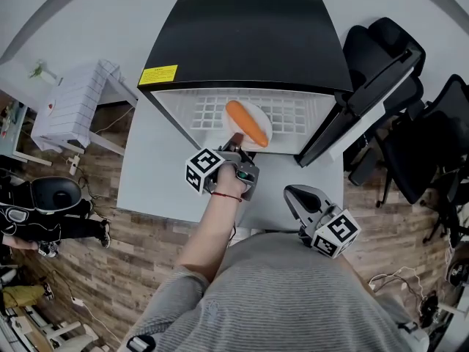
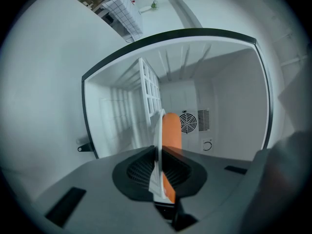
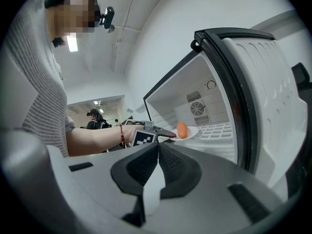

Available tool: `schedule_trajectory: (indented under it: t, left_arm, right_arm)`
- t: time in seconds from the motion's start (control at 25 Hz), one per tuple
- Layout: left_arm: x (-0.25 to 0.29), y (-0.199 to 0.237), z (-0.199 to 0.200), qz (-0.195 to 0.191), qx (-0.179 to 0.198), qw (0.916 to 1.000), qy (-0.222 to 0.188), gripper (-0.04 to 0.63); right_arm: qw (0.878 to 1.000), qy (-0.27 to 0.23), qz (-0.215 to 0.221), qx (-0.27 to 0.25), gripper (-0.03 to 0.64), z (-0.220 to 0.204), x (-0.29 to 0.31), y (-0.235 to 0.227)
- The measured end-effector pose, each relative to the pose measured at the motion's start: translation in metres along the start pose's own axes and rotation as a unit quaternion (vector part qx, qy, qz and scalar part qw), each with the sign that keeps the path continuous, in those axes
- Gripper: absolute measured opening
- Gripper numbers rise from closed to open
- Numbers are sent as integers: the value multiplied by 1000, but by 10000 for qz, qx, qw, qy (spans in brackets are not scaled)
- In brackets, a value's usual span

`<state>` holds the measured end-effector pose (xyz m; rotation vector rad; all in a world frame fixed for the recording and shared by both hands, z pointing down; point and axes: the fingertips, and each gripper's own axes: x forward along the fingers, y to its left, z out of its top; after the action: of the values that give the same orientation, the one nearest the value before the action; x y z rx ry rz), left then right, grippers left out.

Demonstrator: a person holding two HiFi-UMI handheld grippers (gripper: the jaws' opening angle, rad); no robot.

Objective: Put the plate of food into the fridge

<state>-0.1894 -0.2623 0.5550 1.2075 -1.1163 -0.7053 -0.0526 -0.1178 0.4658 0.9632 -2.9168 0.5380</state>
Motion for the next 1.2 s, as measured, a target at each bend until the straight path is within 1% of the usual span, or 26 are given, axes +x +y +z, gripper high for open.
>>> schedule_trajectory:
  t: [0.2,0.4,0.48,0.64,0.72,0.76,0.84,0.88,1.2]
  left_arm:
    - [15,0,8,106,-110,9996,-250,41]
    - [20,0,10,231,-80,9992,-314,41]
    - [20,-2,10,238,79,9993,-276,41]
    - [21,-5,11,378,644,9971,-169,43]
    - [21,-9,10,342,921,9950,-156,49]
    - [20,-11,10,295,1006,9944,-167,66]
    - [20,-16,11,182,1019,9945,-181,115]
    - [20,-17,11,146,992,9948,-177,123]
    - [13,-15,15,86,1009,9946,-219,123]
  right_arm:
    - [10000,38,10,11,14,-3,1,-1]
    - [10000,71,4,43,14,-5,0,-4]
    - [10000,83,29,44,14,-6,0,-4]
    - [9999,118,92,37,14,-8,2,-1]
    - [9998,131,107,43,14,-9,2,-1]
    - [9998,136,112,46,14,-9,2,-1]
    - [9998,145,116,52,14,-9,2,-1]
    - [9998,150,121,54,14,-10,2,-1]
    - [9997,157,188,44,14,-11,2,2]
